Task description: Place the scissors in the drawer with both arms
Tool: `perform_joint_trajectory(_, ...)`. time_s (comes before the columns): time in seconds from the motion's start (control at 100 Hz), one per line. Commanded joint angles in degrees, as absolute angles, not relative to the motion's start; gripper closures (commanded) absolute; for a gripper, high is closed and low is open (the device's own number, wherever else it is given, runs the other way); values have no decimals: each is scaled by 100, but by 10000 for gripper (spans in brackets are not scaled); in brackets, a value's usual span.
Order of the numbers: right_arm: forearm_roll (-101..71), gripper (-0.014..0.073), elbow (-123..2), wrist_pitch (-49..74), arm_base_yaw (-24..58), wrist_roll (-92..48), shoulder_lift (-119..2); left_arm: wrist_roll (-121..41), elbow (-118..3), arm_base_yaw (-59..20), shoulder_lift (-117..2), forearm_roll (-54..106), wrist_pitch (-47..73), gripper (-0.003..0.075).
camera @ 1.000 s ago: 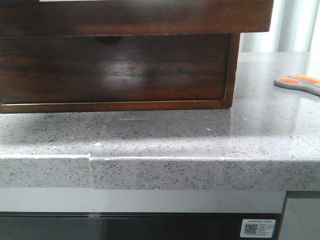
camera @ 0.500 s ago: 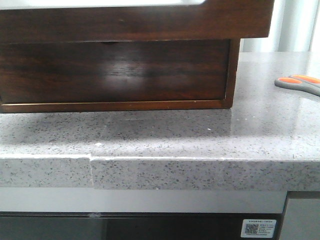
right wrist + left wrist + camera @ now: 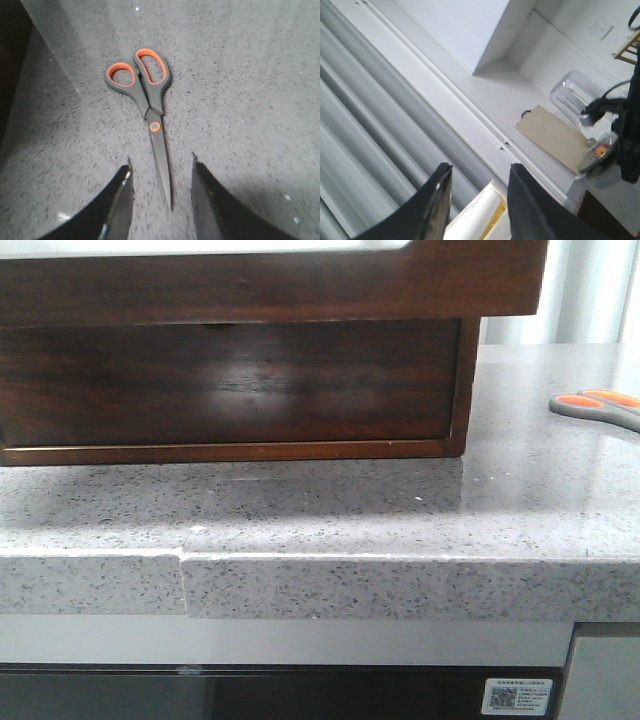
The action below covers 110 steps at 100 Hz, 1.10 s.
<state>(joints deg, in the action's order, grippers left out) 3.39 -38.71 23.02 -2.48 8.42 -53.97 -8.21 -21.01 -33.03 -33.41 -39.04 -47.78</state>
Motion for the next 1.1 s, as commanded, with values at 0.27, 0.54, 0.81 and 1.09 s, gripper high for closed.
perform_joint_trajectory(0.27,421,357,-7222,4841,-202,354,-8566,-722,-2260,-3349,-2910,-3537,-4553,466)
perform_joint_trajectory(0.54,-105,257,-8840,6017,-193,-214,-9862,-722,-2260,-3349,-2910,-3523,-4496,466)
perform_joint_trajectory(0.81,-79,251,-9132,6192,-180,-279,-10205,-722,-2260,-3349,-2910,-3523,-4483,466)
perform_joint_trajectory(1.09,-79,251,-9132,6284,-132,-337,-10418,-722,-2260,-3349,-2910,-3523,-4476,466)
